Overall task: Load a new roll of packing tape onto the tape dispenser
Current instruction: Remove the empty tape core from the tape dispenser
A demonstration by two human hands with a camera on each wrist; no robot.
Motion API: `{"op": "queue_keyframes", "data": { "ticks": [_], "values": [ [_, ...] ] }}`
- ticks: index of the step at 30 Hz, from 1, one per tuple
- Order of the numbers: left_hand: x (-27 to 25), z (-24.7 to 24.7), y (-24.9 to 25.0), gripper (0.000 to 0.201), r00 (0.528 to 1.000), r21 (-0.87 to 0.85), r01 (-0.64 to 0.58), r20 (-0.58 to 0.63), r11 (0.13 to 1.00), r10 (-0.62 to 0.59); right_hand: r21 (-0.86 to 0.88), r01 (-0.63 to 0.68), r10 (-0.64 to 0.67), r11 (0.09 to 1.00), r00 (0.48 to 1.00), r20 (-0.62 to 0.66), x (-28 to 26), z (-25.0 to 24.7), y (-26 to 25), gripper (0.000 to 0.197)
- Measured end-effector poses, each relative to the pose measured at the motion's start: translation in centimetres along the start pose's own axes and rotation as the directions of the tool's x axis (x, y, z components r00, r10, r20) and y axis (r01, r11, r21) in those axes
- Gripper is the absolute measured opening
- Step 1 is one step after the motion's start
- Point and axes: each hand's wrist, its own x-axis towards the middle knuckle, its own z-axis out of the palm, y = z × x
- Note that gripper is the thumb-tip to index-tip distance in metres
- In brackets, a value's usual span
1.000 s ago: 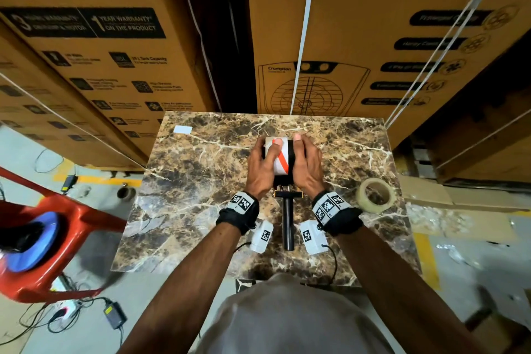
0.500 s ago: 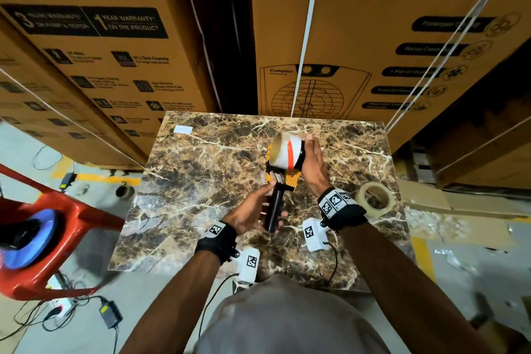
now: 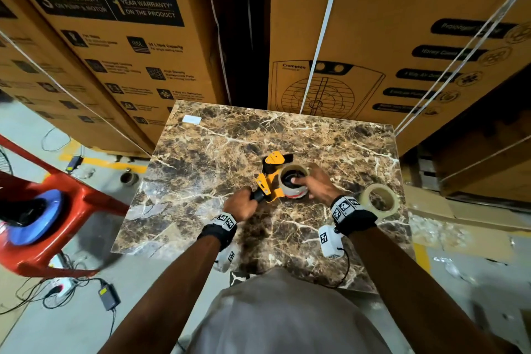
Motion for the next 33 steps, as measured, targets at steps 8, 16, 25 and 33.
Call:
{"op": "queue_keyframes", "data": {
  "ticks": [8, 16, 25, 33],
  "values": [
    [-0.2, 1.5, -0.8, 0.051, 0.986, 0.319, -0.138, 0.136, 0.937, 0.099, -0.389, -0.125, 0.186, 0.913, 0.975, 0.122, 0.3, 2.8, 4.1, 0.052],
    [0.7, 2.2, -0.4, 0.117, 0.994, 0.346, -0.087, 0.099, 0.934, 0.056, -0.515, -0.002, 0.085, 0.857, 0.987, 0.137, 2.6, 6.3, 6.3, 0.108],
    [4.8, 0.6, 5.2, 0.115, 0.858, 0.452, -0.487, 0.407, 0.747, 0.313, -0.719, 0.197, -0.017, 0.666, 0.968, 0.250, 0.5, 6.1, 5.9, 0.127],
    [4.4, 0.7, 6.6, 0.134, 0.879, 0.618, -0.466, 0.403, 0.633, 0.255, -0.745, 0.211, -0.088, 0.633, 0.976, 0.202, 0.3, 4.5, 5.3, 0.112]
  ]
}}
